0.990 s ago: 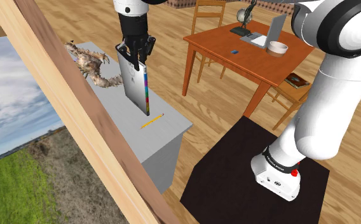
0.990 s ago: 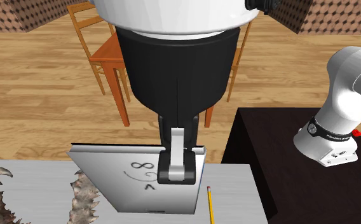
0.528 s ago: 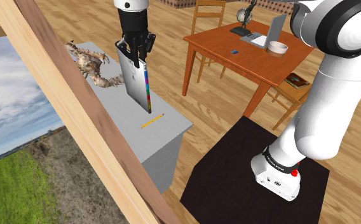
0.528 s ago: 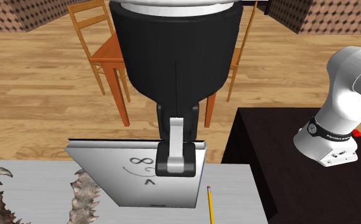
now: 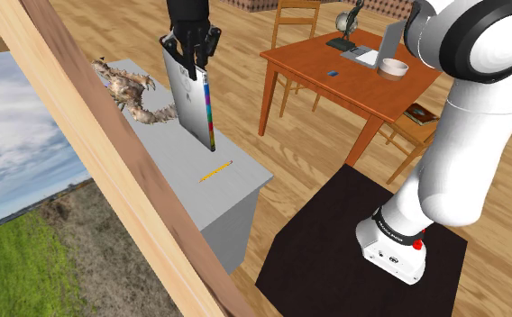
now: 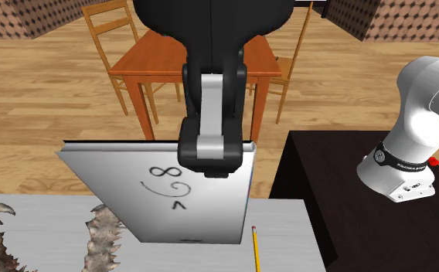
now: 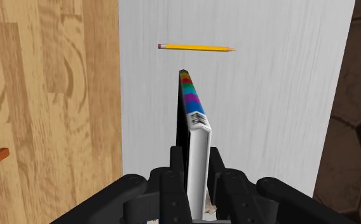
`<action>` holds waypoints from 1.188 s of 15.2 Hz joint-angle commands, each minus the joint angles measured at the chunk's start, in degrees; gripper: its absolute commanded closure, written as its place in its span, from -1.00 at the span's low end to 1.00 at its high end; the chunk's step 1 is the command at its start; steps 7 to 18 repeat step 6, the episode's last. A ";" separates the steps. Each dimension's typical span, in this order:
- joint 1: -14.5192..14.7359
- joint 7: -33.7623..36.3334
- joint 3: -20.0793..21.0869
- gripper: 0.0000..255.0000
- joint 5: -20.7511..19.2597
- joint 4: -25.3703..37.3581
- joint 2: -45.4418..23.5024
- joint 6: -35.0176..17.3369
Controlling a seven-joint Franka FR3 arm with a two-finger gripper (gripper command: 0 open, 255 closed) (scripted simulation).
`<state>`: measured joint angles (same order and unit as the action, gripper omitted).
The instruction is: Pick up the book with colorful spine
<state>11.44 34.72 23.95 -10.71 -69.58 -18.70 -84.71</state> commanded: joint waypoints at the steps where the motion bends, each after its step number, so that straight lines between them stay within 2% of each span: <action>1: 0.52 0.05 0.05 1.00 -0.36 2.87 -0.79 2.10; 4: 1.38 0.00 0.05 1.00 -1.01 7.47 -2.27 5.28; 18: 1.43 0.00 0.04 1.00 -1.05 7.71 -2.35 5.45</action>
